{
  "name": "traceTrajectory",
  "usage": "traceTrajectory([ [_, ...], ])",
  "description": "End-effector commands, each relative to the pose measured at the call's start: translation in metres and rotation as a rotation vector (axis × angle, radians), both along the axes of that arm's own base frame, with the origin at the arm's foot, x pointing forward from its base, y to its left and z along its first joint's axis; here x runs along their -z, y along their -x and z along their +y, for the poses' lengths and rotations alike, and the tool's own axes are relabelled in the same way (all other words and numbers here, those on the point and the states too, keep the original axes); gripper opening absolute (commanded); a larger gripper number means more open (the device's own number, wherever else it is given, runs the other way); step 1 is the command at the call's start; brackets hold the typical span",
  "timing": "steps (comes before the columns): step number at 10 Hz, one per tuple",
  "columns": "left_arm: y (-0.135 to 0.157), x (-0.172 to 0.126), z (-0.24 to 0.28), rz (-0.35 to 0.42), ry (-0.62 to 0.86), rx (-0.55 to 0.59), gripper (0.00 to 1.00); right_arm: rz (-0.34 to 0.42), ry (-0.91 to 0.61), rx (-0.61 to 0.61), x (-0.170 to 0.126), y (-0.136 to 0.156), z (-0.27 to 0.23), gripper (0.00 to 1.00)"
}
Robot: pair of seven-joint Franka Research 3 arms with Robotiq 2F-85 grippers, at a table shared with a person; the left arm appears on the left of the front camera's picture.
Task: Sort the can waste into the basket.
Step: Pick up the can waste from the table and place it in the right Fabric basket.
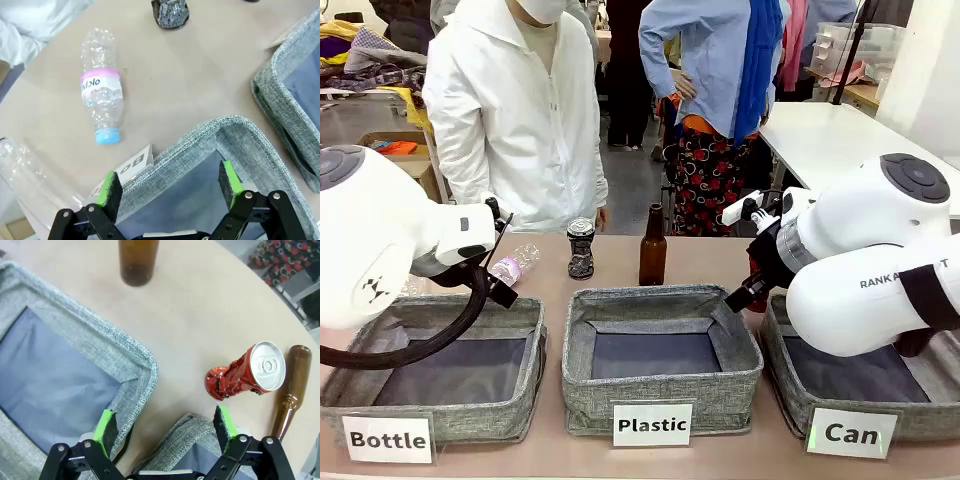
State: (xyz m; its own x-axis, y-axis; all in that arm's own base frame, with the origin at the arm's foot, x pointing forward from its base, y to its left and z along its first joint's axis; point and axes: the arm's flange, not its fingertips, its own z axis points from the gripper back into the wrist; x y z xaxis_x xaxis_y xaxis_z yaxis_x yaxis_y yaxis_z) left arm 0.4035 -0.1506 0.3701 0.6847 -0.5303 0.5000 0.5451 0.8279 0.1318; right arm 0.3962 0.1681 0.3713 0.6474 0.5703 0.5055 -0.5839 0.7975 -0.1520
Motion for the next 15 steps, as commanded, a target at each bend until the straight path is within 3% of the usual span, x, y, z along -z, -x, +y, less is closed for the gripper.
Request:
traceTrajectory([
  [1,0.000,0.000,0.000,0.000,0.000,0.000,1.00,0.000,0.000,0.000,0.000,0.000,0.000,1.00],
  [13,0.000,0.000,0.000,0.000,0.000,0.000,1.00,0.000,0.001,0.000,0.000,0.000,0.000,1.00],
  [14,0.000,0.000,0.000,0.000,0.000,0.000,1.00,-0.013,0.018,-0.014,-0.030,0.013,-0.006,1.00],
  [15,0.026,-0.035,0.000,-0.017,0.074,0.073,1.00,-0.040,-0.041,-0.042,-0.067,0.032,-0.013,1.00],
])
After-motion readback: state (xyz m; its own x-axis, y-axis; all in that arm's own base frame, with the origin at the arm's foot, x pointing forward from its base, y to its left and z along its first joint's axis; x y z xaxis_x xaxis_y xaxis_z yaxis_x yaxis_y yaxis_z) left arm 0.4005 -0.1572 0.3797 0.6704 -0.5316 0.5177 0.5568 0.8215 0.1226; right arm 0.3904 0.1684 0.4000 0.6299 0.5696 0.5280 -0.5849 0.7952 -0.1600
